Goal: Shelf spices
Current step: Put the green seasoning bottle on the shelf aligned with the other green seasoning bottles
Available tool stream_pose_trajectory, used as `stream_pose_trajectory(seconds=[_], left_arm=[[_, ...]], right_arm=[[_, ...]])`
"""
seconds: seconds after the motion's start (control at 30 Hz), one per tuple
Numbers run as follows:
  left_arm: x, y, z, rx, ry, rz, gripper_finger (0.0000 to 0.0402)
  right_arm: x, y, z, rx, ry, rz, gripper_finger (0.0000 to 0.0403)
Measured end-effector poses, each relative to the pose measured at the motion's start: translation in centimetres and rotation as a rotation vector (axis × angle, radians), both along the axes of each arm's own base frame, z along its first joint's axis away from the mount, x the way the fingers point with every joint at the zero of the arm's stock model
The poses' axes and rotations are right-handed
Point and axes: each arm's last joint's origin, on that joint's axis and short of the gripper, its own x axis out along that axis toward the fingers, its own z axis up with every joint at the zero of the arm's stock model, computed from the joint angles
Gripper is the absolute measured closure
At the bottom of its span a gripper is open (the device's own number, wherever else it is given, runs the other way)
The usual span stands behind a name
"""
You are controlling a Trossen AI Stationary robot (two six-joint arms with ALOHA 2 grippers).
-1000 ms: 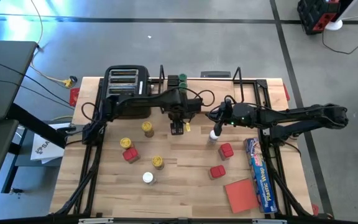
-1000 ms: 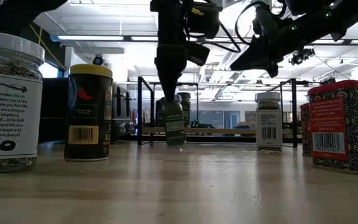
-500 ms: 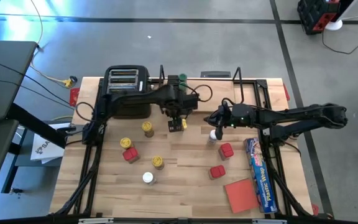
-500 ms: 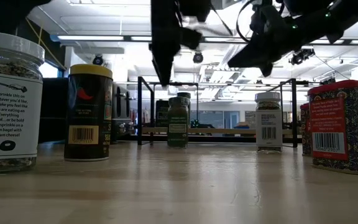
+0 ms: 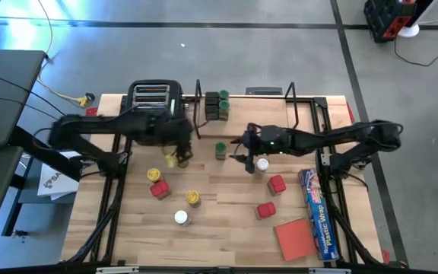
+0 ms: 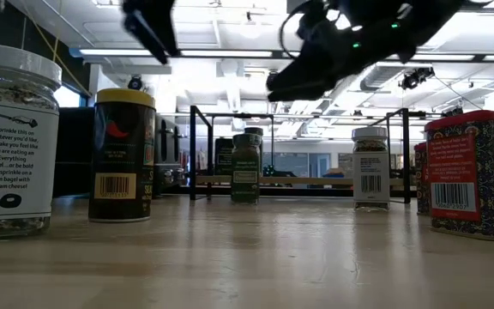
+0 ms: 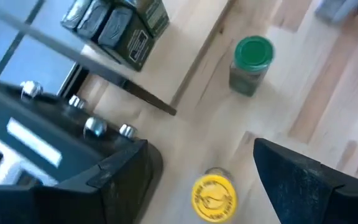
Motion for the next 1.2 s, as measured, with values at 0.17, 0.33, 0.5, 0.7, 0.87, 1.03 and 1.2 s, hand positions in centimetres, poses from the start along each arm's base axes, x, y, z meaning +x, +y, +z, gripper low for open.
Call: stream_pose_trajectory(seconds=[0.17, 0.33, 0.5, 0.7, 0.87, 1.03, 1.2], left_arm=[[-3.5, -1.8, -0.9, 0.049, -0.171, 0.077, 0.0115], [-5.0, -2.8, -2.1, 0.056, -0.235, 0.075, 0.0115], [-5.3, -3.2, -3.1, 0.049, -0.228, 0.071, 0.0115], [-5.2, -3.6, -3.2, 0.066, -0.225, 0.061, 0.0115], [-5.2, -3.8, -3.2, 0.083, -0.228, 0.062, 0.0115], [-5.2, -3.8, -3.2, 0.082, -0.227, 0.062, 0.0115], [-5.2, -3.8, -3.2, 0.082, -0.226, 0.062, 0.0115]], right_arm=[[2.9, -0.9, -0.7, -0.025, 0.032, -0.017, 0.0079], [5.3, -2.0, -2.1, 0.004, 0.082, -0.05, 0.0073], [6.4, -2.5, -3.2, 0.016, 0.191, -0.058, 0.0073], [6.8, -2.6, -4.1, 0.025, 0.245, -0.062, 0.0083], [6.8, -2.6, -4.0, 0.031, 0.244, -0.067, 0.0125], [6.7, -3.0, -4.1, 0.055, 0.243, -0.092, 0.0192], [6.6, -3.2, -3.8, 0.069, 0.239, -0.106, 0.0207]])
